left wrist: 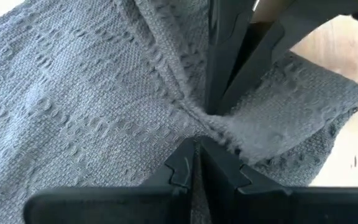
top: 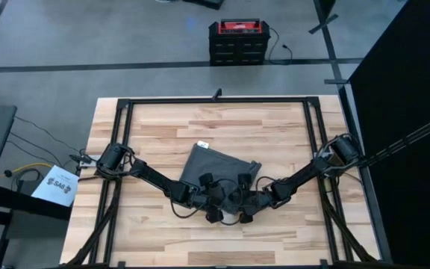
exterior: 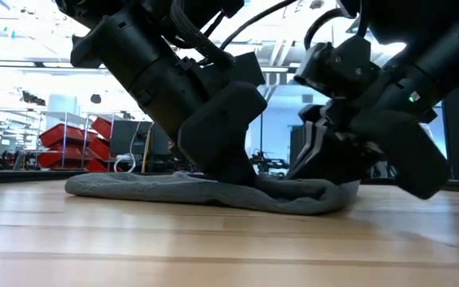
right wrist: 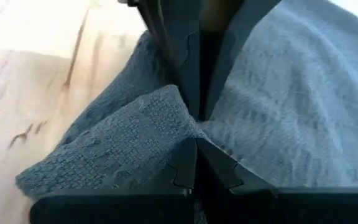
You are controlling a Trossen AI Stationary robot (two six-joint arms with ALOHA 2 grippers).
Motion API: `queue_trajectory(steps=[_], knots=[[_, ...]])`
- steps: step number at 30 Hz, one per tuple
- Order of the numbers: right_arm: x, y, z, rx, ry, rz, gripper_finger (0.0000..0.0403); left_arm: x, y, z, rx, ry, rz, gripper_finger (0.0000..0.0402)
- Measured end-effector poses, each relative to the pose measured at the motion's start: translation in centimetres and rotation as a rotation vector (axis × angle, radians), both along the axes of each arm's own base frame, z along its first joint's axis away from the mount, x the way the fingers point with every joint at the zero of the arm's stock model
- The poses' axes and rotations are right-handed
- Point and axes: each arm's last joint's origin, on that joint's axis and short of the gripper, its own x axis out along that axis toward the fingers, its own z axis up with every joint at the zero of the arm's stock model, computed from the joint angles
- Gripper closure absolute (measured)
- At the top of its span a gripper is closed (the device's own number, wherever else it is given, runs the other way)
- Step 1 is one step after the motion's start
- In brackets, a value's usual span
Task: Roll towel
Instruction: Roll the gray towel
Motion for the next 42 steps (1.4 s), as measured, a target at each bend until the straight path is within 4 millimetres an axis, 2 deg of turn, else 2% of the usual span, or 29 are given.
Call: queue_trajectory(steps=[6,15,29,42], knots=[[0.1,-0.1,0.2,-0.039,-0.040,-0.039,0.0403,0.0,-0.1,0.0,0.000,0.002,-0.002,0.0386],[0.0,0.6,0.1,0.054,0.005,0.071,0.0403,-0.1,0.0,-0.1,0.006,0.012,-0.004,0.0386],[-1.2,3.1,0.1,0.083,0.042,0.240,0.0403,-0.2,0.0,-0.1,0.013,0.029,-0.006,0.0386],[-1.7,2.7,-0.3,0.056,0.086,0.125,0.0403,-0.3,-0.1,-0.1,0.012,0.029,-0.006,0.0387]])
